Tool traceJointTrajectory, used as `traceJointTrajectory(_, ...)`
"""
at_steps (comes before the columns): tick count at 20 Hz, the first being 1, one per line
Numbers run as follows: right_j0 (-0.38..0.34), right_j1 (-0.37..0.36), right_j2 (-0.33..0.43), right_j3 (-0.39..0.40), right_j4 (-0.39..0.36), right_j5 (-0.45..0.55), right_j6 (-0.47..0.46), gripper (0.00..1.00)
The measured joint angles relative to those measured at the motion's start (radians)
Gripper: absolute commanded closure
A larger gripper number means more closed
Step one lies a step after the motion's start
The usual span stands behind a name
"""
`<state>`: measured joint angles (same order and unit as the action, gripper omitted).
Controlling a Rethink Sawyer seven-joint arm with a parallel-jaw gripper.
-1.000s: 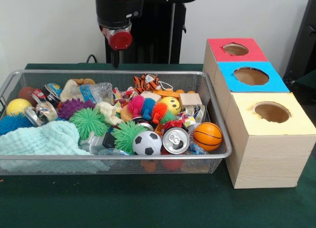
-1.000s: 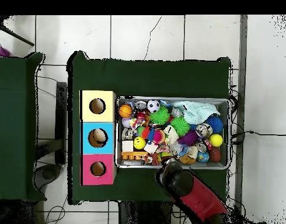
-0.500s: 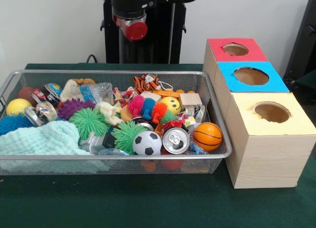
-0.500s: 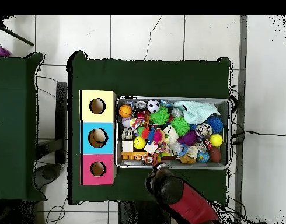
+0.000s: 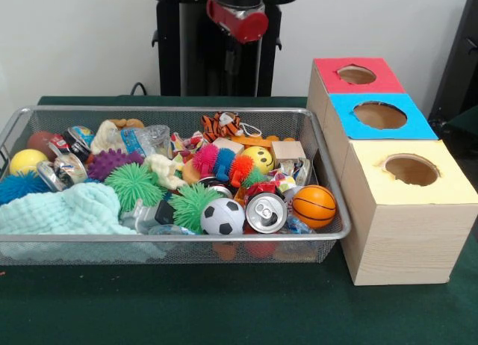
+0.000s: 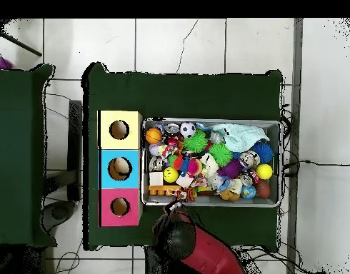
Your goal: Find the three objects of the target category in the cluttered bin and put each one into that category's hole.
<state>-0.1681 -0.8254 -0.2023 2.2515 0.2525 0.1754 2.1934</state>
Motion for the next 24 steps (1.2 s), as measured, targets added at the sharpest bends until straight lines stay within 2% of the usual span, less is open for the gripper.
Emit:
traceJointTrajectory(12,0.134,-0.082,-0.006,0.041,0.064,0.0,0.0,1.0)
traceJointTrajectory(13,0.185,-0.095,-0.008,0.054,0.094,0.0,0.001,0.0)
traceJointTrajectory(24,0.211,-0.1,-0.015,0.076,0.127,0.005,0.001,0.0)
